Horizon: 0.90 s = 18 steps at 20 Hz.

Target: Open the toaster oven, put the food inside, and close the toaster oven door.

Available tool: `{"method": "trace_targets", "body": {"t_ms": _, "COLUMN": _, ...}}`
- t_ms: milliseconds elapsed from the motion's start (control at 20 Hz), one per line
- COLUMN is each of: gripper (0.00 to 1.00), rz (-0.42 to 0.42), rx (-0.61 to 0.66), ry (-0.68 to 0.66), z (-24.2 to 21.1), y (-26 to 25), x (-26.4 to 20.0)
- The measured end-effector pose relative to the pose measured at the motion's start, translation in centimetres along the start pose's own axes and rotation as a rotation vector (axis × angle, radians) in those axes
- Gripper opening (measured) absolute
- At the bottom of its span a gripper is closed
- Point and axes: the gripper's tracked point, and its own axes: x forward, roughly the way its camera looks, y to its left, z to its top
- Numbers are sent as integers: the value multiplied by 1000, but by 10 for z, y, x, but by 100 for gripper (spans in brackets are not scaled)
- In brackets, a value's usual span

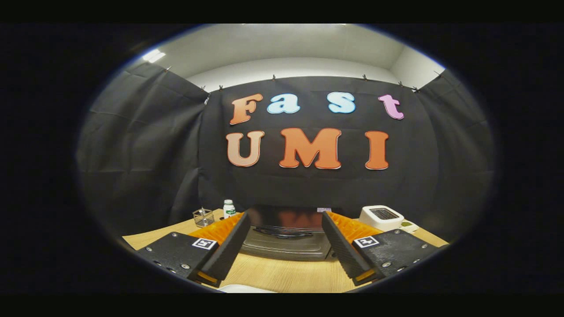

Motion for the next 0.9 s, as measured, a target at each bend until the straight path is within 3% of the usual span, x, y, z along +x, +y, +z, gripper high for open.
{"method": "trace_targets", "body": {"t_ms": 500, "gripper": 97, "rz": 14, "rx": -27, "ry": 73, "z": -42, "y": 22, "x": 58}}
{"method": "trace_targets", "body": {"t_ms": 900, "gripper": 97, "rz": -28, "rx": 96, "ry": 192, "z": -83, "y": 11, "x": 123}}
